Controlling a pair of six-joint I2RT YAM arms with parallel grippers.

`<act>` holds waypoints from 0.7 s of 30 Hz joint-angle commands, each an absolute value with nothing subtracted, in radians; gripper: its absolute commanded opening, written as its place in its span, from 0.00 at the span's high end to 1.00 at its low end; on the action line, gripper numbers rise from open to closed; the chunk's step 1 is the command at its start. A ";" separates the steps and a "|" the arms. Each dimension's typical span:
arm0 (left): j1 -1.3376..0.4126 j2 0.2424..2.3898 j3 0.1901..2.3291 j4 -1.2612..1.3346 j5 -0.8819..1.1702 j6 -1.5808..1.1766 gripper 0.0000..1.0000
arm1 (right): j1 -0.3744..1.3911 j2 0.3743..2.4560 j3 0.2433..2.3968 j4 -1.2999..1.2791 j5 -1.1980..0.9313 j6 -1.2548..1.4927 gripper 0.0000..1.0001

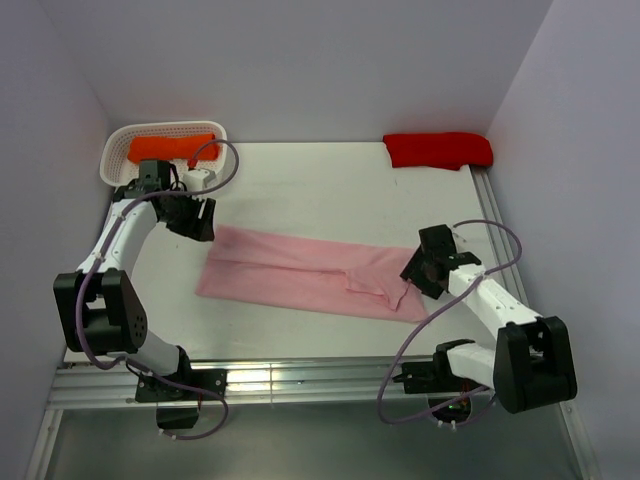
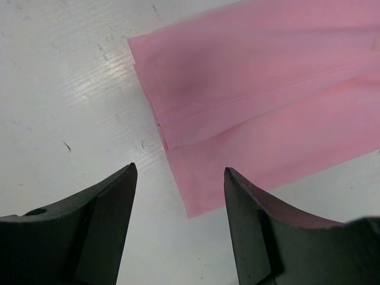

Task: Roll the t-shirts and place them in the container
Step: Fold the tshirt

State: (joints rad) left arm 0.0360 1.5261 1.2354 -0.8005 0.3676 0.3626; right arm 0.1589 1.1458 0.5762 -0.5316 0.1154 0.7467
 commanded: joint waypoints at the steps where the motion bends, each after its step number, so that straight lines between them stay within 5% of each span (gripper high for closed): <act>1: 0.038 1.496 1.281 -0.828 0.403 0.382 0.35 | 0.153 1.196 0.604 -0.497 0.129 0.735 0.37; 7: 0.040 1.490 1.293 -0.838 0.408 0.377 0.35 | 0.155 1.262 0.617 -0.482 0.136 0.721 0.44; 16: 0.038 1.493 1.299 -0.841 0.405 0.357 0.36 | 0.144 1.364 0.681 -0.466 0.152 0.683 0.84; 21: 0.038 1.506 1.298 -0.835 0.403 0.341 0.36 | 0.068 1.465 0.762 -0.474 0.153 0.609 0.87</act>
State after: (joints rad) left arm 0.0360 1.5246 1.2613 -0.8364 0.3801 0.3523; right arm 0.1184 1.4197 0.7067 -0.4915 0.1219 0.6689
